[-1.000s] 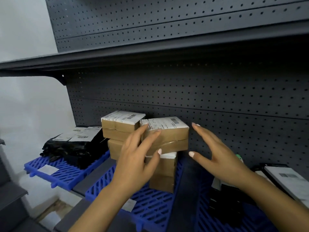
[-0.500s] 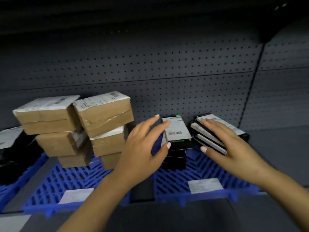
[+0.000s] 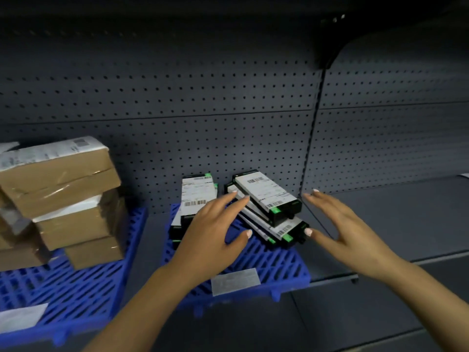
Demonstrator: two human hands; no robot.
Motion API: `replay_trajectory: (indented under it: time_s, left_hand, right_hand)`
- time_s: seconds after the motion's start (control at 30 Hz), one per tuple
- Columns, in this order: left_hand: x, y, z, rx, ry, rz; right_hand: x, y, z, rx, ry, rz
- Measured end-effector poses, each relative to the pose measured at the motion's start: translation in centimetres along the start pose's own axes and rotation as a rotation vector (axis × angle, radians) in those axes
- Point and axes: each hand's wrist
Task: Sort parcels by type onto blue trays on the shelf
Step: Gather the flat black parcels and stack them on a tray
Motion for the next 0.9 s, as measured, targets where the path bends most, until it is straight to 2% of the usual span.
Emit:
replay_trajectory:
  time_s: [0.3, 0.5, 0.63, 0.77, 0.9]
  left_hand:
    - [3.6, -3.3, -5.2, 0.006, 0.028, 0.078]
    - [5.5, -3.8, -8.8, 0.071, 0.041, 0.217]
    - [5.6, -3.4, -11.0, 0.128, 0.009, 0.285]
    - [5.3, -3.3, -11.8, 0.050, -0.045, 0.342]
    - [5.2, -3.7, -11.2, -0.002, 0.054, 0.360]
  right_hand:
    - [2.2, -5.5, -0.2, 0.029, 0.093, 0.052]
    - [4.3, -7.3, -1.1, 0.076, 0.160, 0.086]
    - [5.2, -7.8, -2.1, 0.084, 0.217, 0.172]
    - [5.5, -8.3, -3.0, 0.198, 0.226, 0.228]
    - [5.4, -8.4, -3.6, 0.259, 0.230, 0.205]
Point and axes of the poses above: each hand's wrist, its own x-axis towards the middle knuckle, its own z-axis out of the back of the hand, y = z × x, and after that the axes turned 1 degree about -z, right-handed
